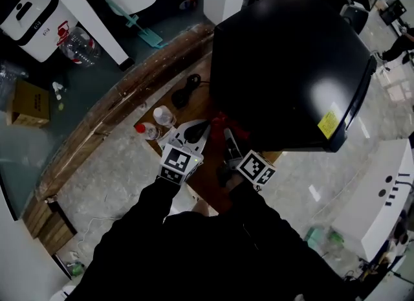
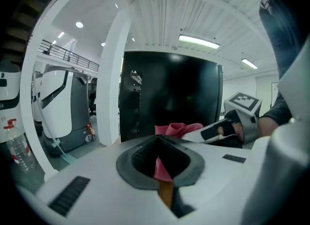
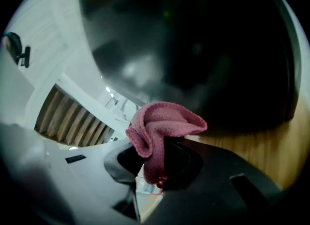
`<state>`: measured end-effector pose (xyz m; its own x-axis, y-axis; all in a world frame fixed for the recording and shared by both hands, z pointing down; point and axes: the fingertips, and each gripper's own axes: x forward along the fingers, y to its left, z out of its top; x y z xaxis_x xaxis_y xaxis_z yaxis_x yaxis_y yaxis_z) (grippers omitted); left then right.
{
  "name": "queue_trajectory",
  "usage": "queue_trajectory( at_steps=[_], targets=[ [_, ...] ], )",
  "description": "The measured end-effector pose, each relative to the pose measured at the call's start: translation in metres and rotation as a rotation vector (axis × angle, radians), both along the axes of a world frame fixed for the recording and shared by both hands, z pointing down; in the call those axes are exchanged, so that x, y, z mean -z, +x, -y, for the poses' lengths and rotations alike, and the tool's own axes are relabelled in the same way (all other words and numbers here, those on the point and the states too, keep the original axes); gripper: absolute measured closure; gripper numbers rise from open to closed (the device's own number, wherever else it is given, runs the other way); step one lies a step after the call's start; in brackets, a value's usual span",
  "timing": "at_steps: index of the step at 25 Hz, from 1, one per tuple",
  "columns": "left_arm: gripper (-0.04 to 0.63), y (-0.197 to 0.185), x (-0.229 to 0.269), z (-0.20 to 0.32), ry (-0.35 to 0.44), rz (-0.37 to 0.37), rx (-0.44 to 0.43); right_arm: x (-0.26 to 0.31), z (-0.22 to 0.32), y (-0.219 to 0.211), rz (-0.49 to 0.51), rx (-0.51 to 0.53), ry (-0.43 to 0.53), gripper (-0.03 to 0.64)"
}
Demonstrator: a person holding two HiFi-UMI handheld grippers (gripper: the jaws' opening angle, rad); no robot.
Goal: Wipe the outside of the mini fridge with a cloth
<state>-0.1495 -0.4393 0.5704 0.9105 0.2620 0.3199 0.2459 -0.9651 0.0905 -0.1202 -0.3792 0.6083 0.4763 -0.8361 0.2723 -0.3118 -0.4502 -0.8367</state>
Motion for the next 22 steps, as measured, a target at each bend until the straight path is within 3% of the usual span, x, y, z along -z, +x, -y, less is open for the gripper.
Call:
queue_trajectory(
  at_steps=[9,14,22],
  targets=[
    [0.589,-0.002,0.140,-0.046,-0.060,-0.242,-0.105,0.160,-0.052,0.001,-0.262,-0.057,0.074,0.528],
    [0.589,0.007,0.214,-0.082,-0.066,-0.378,-0.188,0.217,-0.076,0.014,-0.304,-0.127,0.135,0.528],
    [0.589,0.026,0.215,-0.108,-0.066,-0.333,-0.229,0.222,-0.099,0.039,-0.254,-0.199,0.178,0.528]
  ],
)
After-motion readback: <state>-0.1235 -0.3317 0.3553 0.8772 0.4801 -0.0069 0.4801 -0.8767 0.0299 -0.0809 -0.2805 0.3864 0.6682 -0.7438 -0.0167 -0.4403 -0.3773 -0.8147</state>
